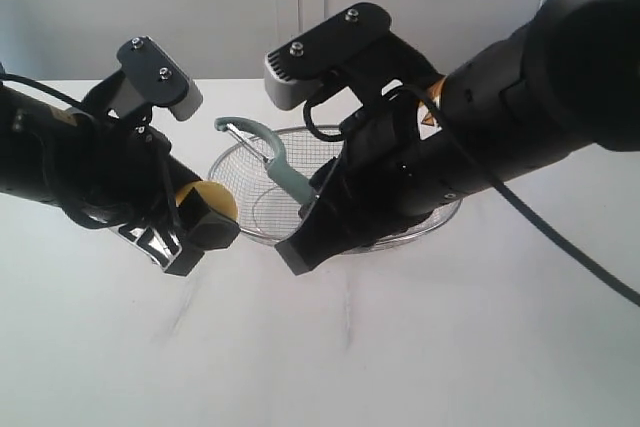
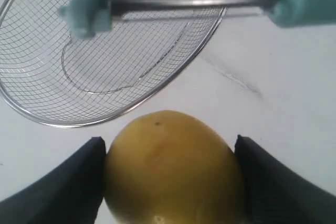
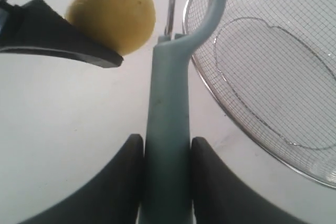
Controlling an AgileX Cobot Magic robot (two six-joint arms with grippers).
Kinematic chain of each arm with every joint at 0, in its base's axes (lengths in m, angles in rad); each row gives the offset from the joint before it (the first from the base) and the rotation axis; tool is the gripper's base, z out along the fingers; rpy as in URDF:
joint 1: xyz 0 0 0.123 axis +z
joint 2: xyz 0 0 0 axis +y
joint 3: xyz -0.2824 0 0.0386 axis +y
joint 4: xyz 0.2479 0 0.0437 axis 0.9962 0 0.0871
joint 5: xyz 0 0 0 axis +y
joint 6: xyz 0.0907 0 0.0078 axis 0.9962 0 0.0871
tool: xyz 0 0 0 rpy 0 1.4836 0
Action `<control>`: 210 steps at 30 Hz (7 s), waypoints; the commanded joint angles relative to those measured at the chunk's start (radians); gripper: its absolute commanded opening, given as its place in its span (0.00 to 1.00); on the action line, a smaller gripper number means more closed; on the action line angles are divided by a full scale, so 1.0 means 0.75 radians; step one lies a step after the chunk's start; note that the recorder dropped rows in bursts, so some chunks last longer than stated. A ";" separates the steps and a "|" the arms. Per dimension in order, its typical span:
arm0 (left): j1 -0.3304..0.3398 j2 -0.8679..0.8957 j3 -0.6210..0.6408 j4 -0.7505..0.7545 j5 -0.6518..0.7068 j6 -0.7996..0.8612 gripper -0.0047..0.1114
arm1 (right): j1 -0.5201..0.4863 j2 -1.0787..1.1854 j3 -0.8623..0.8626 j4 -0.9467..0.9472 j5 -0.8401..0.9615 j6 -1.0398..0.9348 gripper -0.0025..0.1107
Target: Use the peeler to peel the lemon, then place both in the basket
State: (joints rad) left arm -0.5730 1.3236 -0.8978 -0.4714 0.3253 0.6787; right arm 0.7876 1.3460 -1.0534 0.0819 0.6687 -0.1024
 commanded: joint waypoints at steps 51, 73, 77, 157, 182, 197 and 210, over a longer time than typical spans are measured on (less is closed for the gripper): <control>0.003 0.041 0.001 -0.032 -0.064 0.136 0.04 | 0.057 0.179 -0.002 -0.033 -0.193 0.236 0.02; 0.003 0.041 0.001 -0.032 -0.058 0.141 0.04 | 0.053 -0.087 0.003 -0.407 0.097 0.393 0.02; 0.003 0.041 0.001 -0.032 -0.058 0.141 0.04 | 0.053 -0.041 0.071 -0.517 0.019 0.481 0.02; 0.003 0.002 0.001 -0.032 -0.057 0.141 0.04 | 0.142 0.196 0.096 -0.347 -0.397 0.524 0.02; 0.003 0.002 0.001 -0.020 -0.065 0.141 0.04 | 0.096 -0.116 0.152 -0.343 -0.176 0.563 0.02; 0.003 -0.188 0.001 -0.024 -0.064 0.197 0.04 | 0.024 0.018 0.368 0.514 -0.580 -0.002 0.02; 0.003 -0.187 0.001 -0.026 -0.066 0.199 0.04 | 0.024 0.061 0.365 1.574 -0.483 -0.896 0.02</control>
State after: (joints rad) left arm -0.5724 1.1940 -0.8974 -0.4757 0.2775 0.8252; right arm 0.8093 1.3917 -0.7813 1.2083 0.3155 -0.7140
